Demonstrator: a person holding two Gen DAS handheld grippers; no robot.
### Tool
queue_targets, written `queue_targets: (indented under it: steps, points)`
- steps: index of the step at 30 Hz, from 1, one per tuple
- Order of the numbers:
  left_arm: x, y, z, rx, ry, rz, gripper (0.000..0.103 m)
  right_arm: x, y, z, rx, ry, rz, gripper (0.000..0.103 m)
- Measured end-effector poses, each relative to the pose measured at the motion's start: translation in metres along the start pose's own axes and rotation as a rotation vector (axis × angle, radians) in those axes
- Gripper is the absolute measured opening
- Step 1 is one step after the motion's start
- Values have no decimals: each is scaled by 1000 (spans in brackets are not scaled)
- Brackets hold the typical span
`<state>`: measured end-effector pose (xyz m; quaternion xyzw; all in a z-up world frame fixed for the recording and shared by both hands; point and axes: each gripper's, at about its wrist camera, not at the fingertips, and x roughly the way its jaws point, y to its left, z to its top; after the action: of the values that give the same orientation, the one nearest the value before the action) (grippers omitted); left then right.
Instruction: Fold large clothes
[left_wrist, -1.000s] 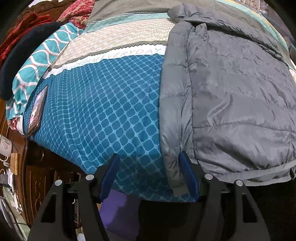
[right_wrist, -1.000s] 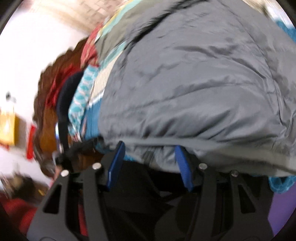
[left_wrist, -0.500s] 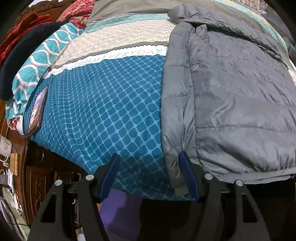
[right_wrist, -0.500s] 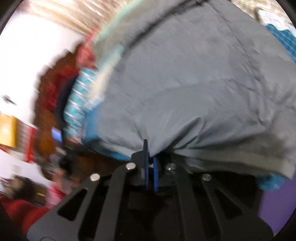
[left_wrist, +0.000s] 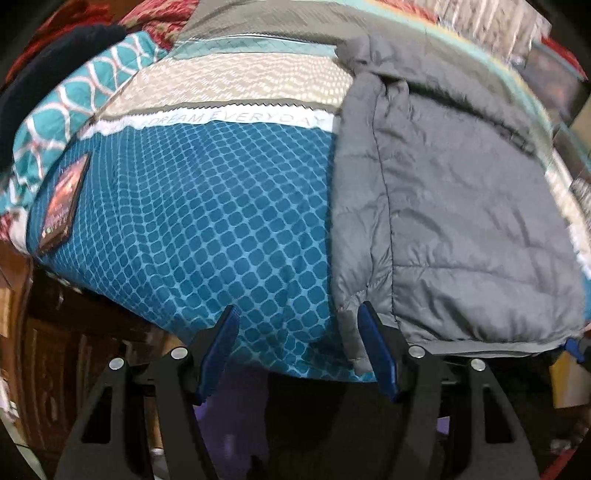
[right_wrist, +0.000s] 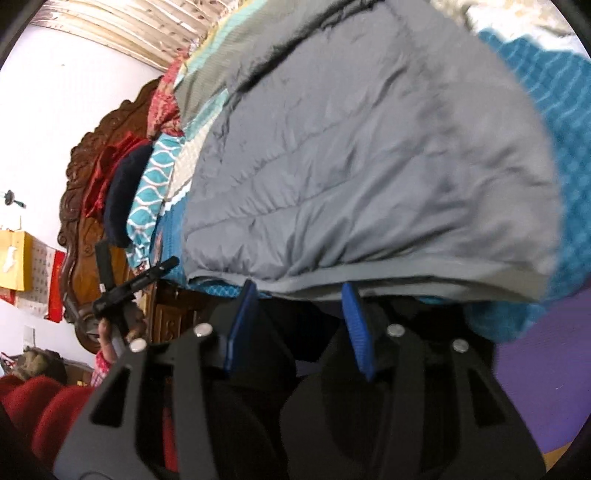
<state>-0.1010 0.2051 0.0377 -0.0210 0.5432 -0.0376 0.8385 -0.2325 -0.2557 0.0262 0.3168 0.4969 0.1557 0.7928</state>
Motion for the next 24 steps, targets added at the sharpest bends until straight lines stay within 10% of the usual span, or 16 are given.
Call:
queue_targets:
  steps: [8,15,17,20,24]
  points:
    - [16,20,13,-134,54,-188,58,-88,-68,16,135,-243,-152,46]
    - [32,-9,10,-111,94,-238,57,-52,-95,13,200,-165,-85,45]
    - [34,-17,6,-93,97,-207,38,-41,-87,11,166,-120,-94,4]
    - [36,-24,1,-39,94,-82,6,-43,-81,10,116,-121,-213,3]
    - [36,-24,-1,-36,104,-62,1,-35,-98,14,161,-82,-249,3]
